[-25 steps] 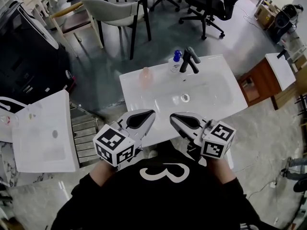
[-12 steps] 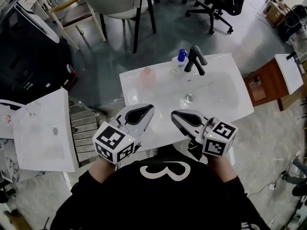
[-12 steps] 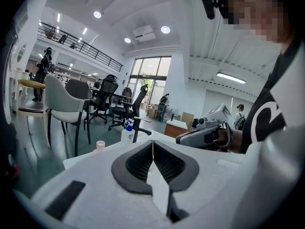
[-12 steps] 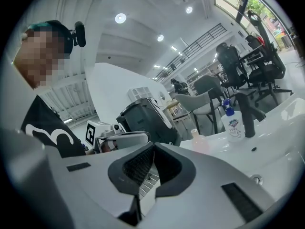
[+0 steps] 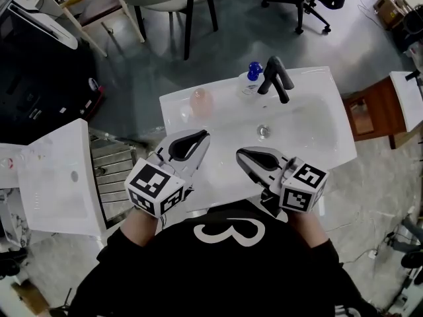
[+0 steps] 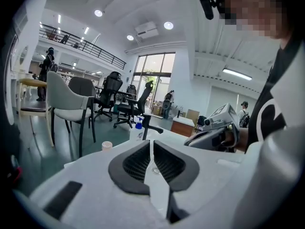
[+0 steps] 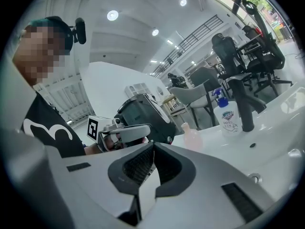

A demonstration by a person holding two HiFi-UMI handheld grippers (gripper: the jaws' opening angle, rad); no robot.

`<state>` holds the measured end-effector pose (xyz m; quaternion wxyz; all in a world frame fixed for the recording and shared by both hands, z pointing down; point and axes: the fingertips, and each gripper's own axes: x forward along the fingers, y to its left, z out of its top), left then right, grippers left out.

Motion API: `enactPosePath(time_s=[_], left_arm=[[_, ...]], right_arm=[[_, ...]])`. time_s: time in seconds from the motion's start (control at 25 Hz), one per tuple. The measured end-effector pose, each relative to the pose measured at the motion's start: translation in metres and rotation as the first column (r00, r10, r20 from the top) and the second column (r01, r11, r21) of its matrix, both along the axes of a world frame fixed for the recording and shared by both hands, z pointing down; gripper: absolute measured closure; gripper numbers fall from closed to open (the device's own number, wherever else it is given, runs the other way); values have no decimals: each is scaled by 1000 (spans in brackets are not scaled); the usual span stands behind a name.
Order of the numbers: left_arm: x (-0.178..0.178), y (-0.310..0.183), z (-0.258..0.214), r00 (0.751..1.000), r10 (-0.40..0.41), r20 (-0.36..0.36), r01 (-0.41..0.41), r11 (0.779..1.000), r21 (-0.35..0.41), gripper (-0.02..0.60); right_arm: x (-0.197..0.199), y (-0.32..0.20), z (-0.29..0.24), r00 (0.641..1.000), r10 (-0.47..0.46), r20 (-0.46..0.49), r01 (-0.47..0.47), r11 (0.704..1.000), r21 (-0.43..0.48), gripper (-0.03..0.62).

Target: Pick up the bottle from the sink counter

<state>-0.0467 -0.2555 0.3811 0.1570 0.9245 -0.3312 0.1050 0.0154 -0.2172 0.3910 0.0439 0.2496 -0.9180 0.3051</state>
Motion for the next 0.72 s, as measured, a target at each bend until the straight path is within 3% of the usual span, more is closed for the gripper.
enactPosePath(time_s=[0.2, 0.72], left_arm=[[3, -13, 13, 999, -4, 51, 3, 1000, 4, 565], [-12, -58, 46, 993, -104, 46, 106, 994, -31, 551]], right_arm=[[6, -12, 9, 1000, 3, 0, -3, 1000, -24, 580], [4, -43, 33, 1000, -22, 0, 22, 996, -89, 580]])
